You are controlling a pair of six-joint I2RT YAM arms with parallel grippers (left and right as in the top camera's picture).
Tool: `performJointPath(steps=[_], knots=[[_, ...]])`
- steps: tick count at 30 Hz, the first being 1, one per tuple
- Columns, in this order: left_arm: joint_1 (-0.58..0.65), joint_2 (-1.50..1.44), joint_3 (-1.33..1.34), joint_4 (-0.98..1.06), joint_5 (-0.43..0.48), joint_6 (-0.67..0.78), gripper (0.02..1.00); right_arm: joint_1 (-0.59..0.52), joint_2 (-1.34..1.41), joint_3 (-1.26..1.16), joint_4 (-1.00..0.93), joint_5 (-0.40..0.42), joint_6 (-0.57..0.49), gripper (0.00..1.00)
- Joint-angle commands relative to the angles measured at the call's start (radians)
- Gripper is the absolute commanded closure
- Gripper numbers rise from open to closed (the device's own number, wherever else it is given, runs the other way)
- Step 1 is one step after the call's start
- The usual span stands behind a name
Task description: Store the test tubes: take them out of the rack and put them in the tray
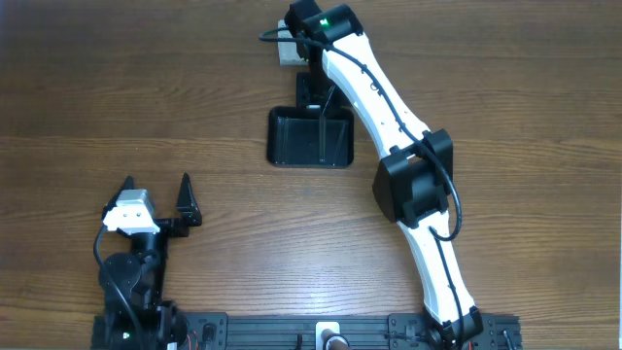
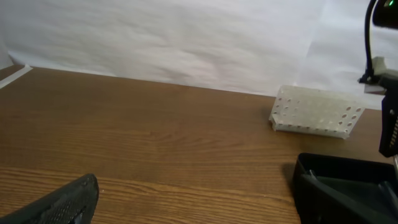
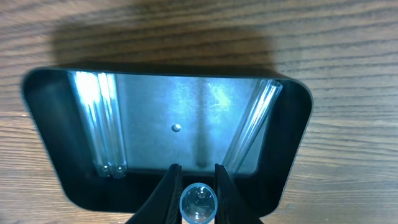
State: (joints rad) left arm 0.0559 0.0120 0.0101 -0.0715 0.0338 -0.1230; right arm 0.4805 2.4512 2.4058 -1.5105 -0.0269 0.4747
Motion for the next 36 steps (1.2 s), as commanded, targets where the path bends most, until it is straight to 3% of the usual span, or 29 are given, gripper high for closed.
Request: performJointPath(steps=[1, 24, 36], knots=[[0.005, -0.006, -0.005, -0.005, 0.0, 0.014, 0.02, -0.003, 0.026, 0.011, -0.005, 0.031, 0.011, 0.89], [0.005, -0.006, -0.005, -0.005, 0.0, 0.014, 0.023, -0.017, 0.038, -0.062, 0.04, 0.058, 0.011, 0.888], [0.005, -0.006, -0.005, -0.005, 0.0, 0.014, 0.02, -0.017, 0.038, -0.1, 0.072, 0.058, 0.011, 0.836]])
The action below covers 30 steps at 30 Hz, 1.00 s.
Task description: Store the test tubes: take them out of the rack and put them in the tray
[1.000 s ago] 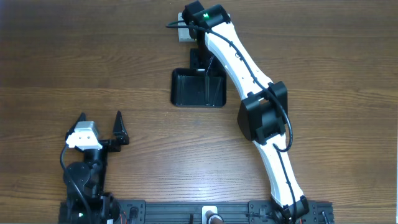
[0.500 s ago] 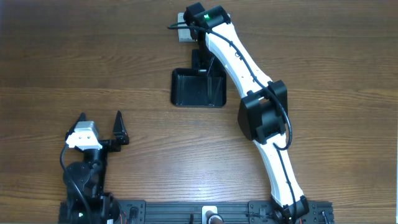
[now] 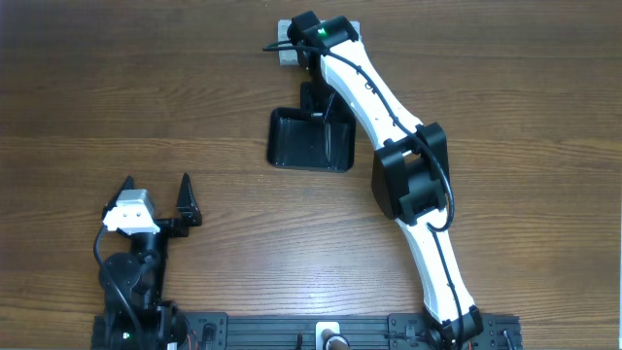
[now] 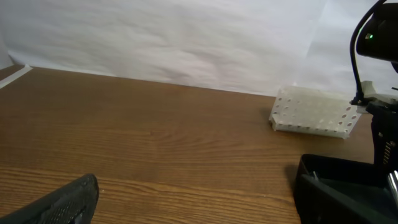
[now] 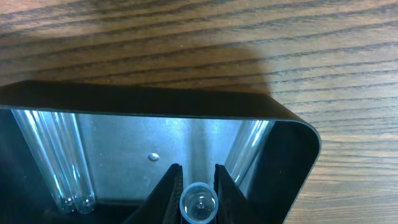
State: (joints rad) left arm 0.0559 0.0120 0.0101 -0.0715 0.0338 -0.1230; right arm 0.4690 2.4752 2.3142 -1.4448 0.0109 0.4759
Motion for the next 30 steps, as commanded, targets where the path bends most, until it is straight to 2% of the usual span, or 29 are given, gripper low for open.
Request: performJointPath(steps=[1, 15, 19, 22, 30], knots=[[0.005, -0.006, -0.005, -0.005, 0.0, 0.014, 0.02, -0.006, 0.014, -0.009, 0.01, 0.02, 0.01, 0.818], [0.005, -0.006, -0.005, -0.005, 0.0, 0.014, 0.018, -0.005, 0.014, -0.009, 0.013, 0.02, 0.01, 0.656], [0.005, -0.006, -0.005, -0.005, 0.0, 0.014, 0.023, -0.006, 0.014, -0.009, 0.014, 0.022, -0.013, 0.509], [0.005, -0.006, -0.005, -0.005, 0.0, 0.014, 0.023, -0.005, 0.014, -0.009, 0.013, 0.04, -0.04, 0.457], [0.005, -0.006, -0.005, -0.005, 0.0, 0.014, 0.023, -0.006, 0.011, -0.008, 0.004, 0.043, -0.066, 0.408]])
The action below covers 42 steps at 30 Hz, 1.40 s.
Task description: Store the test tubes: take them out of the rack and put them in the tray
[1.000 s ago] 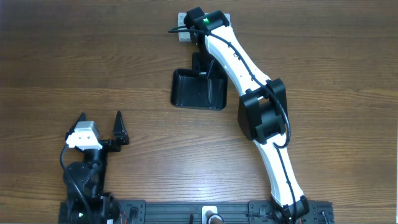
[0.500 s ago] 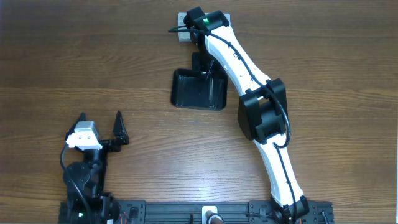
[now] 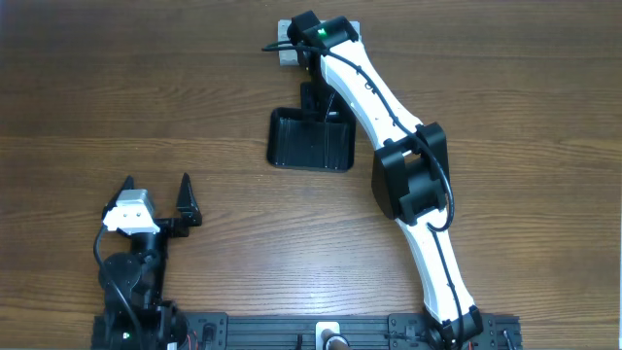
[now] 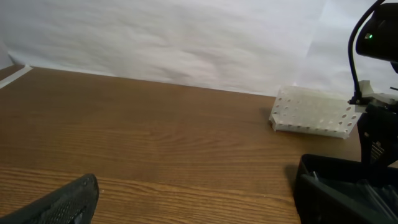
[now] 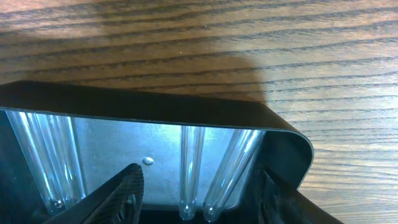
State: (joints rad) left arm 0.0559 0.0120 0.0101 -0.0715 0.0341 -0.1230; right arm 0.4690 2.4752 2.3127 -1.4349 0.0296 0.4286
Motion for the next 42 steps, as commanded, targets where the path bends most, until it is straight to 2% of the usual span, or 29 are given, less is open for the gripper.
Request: performJointPath(steps=[1, 8, 10, 17, 22, 28, 31, 36, 42], knots=[[0.005, -0.006, -0.005, -0.005, 0.0, 0.014, 0.02, -0.006, 0.01, -0.006, -0.008, 0.023, -0.019, 0.397], [0.005, -0.006, -0.005, -0.005, 0.0, 0.014, 0.023, -0.013, -0.049, 0.023, -0.061, 0.023, -0.026, 0.371], [0.005, -0.006, -0.005, -0.005, -0.001, 0.014, 0.02, -0.019, -0.073, 0.035, -0.078, 0.023, -0.03, 0.336], [0.005, -0.006, -0.005, -0.005, 0.0, 0.014, 0.02, -0.039, -0.209, 0.04, -0.097, 0.022, -0.15, 0.167], [0.005, -0.006, -0.005, -0.005, 0.0, 0.014, 0.02, -0.06, -0.312, 0.04, -0.116, 0.028, -0.165, 0.093], [0.005, -0.006, -0.005, -0.005, 0.0, 0.014, 0.02, -0.069, -0.427, 0.04, -0.226, 0.115, -0.218, 0.007], [0.005, -0.006, -0.005, -0.005, 0.0, 0.014, 0.02, -0.076, -0.478, 0.036, -0.264, 0.144, -0.221, 0.009], [0.005, -0.006, -0.005, -0.005, 0.0, 0.014, 0.02, -0.098, -0.607, -0.033, -0.264, 0.137, -0.221, 0.007], [0.005, -0.006, -0.005, -0.005, 0.0, 0.014, 0.02, -0.136, -0.885, -0.328, -0.257, 0.137, -0.22, 0.009]])
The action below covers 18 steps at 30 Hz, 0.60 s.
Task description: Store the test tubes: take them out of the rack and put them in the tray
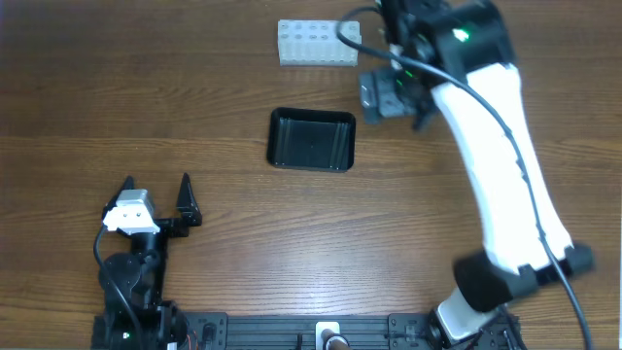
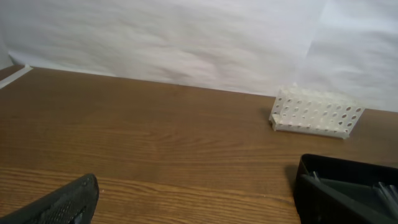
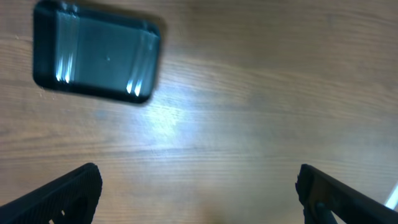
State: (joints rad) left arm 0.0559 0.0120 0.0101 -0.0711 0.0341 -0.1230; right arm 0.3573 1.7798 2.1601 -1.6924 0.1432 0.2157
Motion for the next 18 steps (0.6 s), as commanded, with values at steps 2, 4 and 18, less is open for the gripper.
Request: performJointPath(steps=[2, 4, 18], knots=[[0.005, -0.006, -0.005, -0.005, 0.0, 0.014, 0.02, -0.035, -0.306, -0.317, 0.045, 0.023, -0.007, 0.007], [0.005, -0.006, -0.005, -0.005, 0.0, 0.014, 0.02, -0.061, -0.46, -0.521, 0.169, 0.023, -0.008, 0.009], [0.005, -0.006, -0.005, -0.005, 0.0, 0.014, 0.02, -0.217, -0.993, -1.389, 1.073, 0.023, -0.303, 0.007]])
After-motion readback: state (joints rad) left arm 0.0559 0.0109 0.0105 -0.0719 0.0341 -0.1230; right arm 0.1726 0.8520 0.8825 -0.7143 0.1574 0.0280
